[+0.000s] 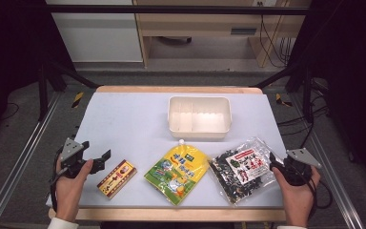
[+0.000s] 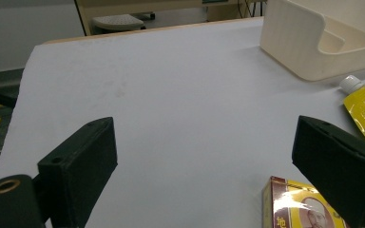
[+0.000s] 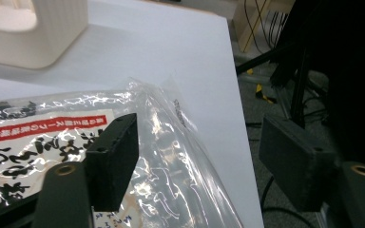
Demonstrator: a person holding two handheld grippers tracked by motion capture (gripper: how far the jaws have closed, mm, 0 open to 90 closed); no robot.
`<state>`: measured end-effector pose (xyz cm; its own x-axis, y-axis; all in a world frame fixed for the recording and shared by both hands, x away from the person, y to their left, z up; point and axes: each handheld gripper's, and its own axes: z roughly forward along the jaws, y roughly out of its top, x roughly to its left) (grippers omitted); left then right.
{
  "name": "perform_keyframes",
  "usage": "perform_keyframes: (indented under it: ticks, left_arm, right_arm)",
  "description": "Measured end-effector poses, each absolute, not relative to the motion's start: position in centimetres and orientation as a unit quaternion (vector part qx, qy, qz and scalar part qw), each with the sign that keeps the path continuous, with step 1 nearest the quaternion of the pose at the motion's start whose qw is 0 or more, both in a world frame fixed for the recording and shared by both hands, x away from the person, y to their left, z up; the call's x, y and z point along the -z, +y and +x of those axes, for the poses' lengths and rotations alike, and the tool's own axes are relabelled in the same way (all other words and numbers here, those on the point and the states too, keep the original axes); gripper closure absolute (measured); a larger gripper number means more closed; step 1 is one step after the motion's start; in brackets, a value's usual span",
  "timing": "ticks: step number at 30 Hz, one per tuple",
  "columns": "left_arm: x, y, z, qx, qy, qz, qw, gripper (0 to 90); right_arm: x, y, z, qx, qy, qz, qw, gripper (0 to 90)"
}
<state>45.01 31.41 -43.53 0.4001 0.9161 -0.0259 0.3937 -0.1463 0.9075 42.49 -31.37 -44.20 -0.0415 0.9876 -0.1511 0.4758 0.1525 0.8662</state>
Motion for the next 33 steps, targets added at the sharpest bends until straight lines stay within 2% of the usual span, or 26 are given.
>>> perform_keyframes:
  ticks: [3,7,10,11,21,28,33]
  left_arm:
    - [43.5,31.5,45.0,-0.283,0.469,0.701,0.457,7.6]
    - [43.5,31.4,44.9,-0.280,0.469,0.702,0.457,7.6]
    - [43.5,31.4,45.0,-0.278,0.471,0.702,0.457,7.6]
    - [43.6,31.4,45.0,-0.278,0.471,0.701,0.457,7.6]
    - [43.6,31.3,45.0,-0.274,0.467,0.703,0.461,7.6]
    - [43.5,31.3,44.9,-0.275,0.465,0.702,0.464,7.7]
    - [43.5,31.2,44.9,-0.274,0.461,0.704,0.466,8.0]
  right_arm:
    - [44.5,-32.1,42.5,-0.330,0.650,0.569,0.380,26.7]
    - [44.8,-32.8,42.4,-0.335,0.649,0.574,0.371,29.9]
    - [45.1,-33.4,42.3,-0.343,0.642,0.580,0.365,36.2]
    - [45.4,-33.9,42.2,-0.348,0.643,0.580,0.359,40.7]
    - [46.6,-36.0,41.9,-0.358,0.635,0.593,0.342,58.4]
    - [47.7,-37.3,42.3,-0.382,0.616,0.616,0.307,54.1]
    - [48.5,-37.3,42.1,-0.382,0.625,0.633,0.248,47.1]
